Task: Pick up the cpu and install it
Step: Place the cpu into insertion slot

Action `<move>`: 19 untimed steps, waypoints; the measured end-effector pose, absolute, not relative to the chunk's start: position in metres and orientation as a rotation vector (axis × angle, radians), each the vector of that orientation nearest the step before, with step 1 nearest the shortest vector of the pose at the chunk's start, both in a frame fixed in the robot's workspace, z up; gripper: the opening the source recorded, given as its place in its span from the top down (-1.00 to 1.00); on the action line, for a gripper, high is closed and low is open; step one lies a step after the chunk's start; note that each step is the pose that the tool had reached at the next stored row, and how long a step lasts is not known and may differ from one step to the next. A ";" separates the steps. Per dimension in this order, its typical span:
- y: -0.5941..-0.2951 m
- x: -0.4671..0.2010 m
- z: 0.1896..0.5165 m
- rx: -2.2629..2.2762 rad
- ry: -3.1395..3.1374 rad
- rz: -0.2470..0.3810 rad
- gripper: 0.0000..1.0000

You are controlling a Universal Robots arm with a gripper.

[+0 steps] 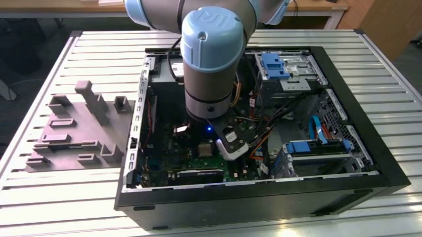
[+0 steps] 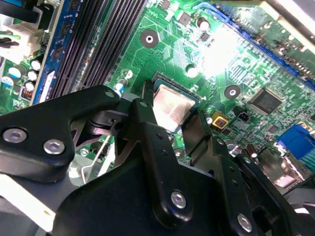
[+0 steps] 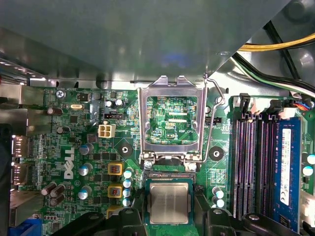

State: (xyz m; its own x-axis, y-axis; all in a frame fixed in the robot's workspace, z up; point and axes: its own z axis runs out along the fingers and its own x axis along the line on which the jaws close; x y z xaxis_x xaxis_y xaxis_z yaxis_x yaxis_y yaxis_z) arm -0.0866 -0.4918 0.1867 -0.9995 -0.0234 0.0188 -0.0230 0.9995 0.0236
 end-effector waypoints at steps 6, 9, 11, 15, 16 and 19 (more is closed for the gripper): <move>-0.492 -0.087 0.186 0.036 -3.122 -0.036 0.05; -0.492 -0.087 0.186 0.036 -3.122 -0.037 0.05; -0.492 -0.087 0.186 0.036 -3.122 -0.037 0.05; -0.492 -0.087 0.186 0.036 -3.122 -0.037 0.05; -0.492 -0.087 0.186 0.036 -3.122 -0.037 0.05; -0.491 -0.086 0.186 0.036 -3.122 -0.037 0.05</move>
